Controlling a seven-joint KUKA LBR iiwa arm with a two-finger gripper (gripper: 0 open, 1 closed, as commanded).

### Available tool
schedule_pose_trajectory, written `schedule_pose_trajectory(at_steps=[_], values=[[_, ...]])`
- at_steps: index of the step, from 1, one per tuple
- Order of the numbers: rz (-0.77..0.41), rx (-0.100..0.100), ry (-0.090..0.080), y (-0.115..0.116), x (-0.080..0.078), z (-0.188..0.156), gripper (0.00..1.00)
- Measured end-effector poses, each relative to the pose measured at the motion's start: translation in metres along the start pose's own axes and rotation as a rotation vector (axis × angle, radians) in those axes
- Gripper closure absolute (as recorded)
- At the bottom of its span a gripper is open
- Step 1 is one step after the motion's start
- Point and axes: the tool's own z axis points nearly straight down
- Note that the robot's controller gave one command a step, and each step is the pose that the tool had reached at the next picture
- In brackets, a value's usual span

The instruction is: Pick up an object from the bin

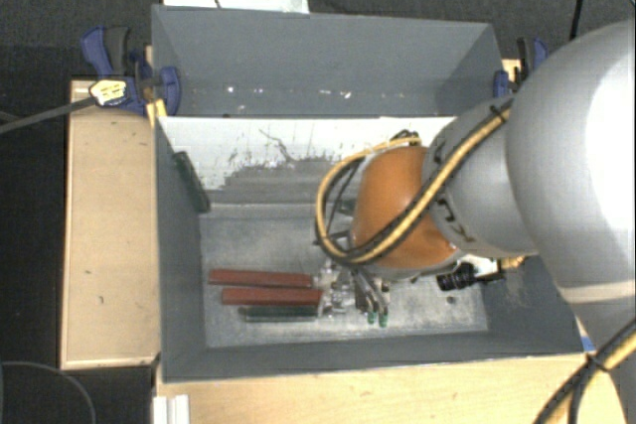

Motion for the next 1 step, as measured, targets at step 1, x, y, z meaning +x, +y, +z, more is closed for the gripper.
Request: schedule_pose_trajectory(at_steps=[1], values=[[-0.001, 0.0, 0.0, 0.0, 0.0, 0.0, 1.0]])
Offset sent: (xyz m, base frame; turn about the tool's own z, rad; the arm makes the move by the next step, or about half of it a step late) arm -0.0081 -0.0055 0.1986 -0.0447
